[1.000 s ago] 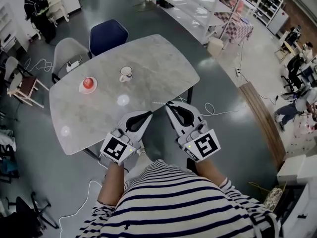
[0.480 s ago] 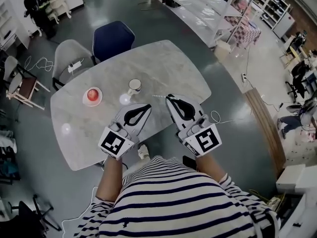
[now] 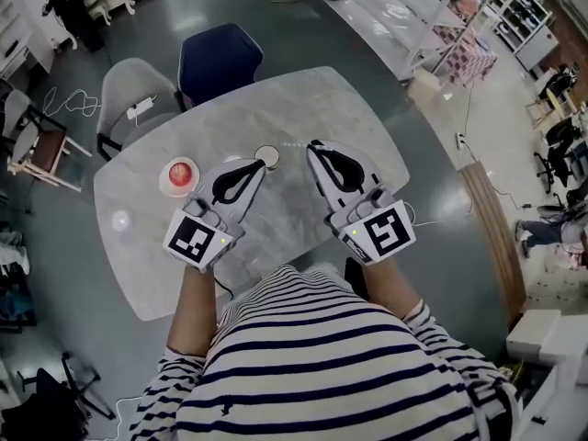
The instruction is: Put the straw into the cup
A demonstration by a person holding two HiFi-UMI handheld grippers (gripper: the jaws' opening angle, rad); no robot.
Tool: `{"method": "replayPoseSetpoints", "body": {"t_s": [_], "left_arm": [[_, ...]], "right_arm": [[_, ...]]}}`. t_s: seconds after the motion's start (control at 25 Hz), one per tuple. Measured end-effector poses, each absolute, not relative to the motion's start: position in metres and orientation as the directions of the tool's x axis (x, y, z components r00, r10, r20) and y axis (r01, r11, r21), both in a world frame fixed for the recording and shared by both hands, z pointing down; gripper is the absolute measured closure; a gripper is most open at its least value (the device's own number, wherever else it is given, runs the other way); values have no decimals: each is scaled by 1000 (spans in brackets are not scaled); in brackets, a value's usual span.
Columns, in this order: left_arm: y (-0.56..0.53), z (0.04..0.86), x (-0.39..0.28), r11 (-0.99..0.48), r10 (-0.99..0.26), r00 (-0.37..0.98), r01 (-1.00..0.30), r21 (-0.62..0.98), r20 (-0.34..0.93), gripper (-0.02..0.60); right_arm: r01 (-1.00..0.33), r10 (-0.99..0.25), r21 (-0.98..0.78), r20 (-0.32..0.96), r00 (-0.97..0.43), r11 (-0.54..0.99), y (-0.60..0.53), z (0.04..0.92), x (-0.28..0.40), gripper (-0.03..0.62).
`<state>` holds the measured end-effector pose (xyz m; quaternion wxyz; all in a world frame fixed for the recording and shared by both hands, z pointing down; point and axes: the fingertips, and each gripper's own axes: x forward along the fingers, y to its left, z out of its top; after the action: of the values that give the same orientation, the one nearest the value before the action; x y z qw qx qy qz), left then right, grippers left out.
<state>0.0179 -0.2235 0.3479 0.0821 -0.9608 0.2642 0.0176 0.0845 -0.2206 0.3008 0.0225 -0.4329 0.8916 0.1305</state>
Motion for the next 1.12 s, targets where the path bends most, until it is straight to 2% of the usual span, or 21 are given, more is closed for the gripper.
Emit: {"method": "replayPoseSetpoints", "body": {"t_s": [0.64,1.12], "left_arm": [[-272,355,-4,-747,-646,757,-654,-118,-98,575],[-282,377,-10,-712,-694,716,-698,-72,-81,575]], "right_arm": [[-676,-681,195,-51,-730,710,-292,326,70,571],[-647,-661,138,121,-740,750,-337,405,63,571]]}}
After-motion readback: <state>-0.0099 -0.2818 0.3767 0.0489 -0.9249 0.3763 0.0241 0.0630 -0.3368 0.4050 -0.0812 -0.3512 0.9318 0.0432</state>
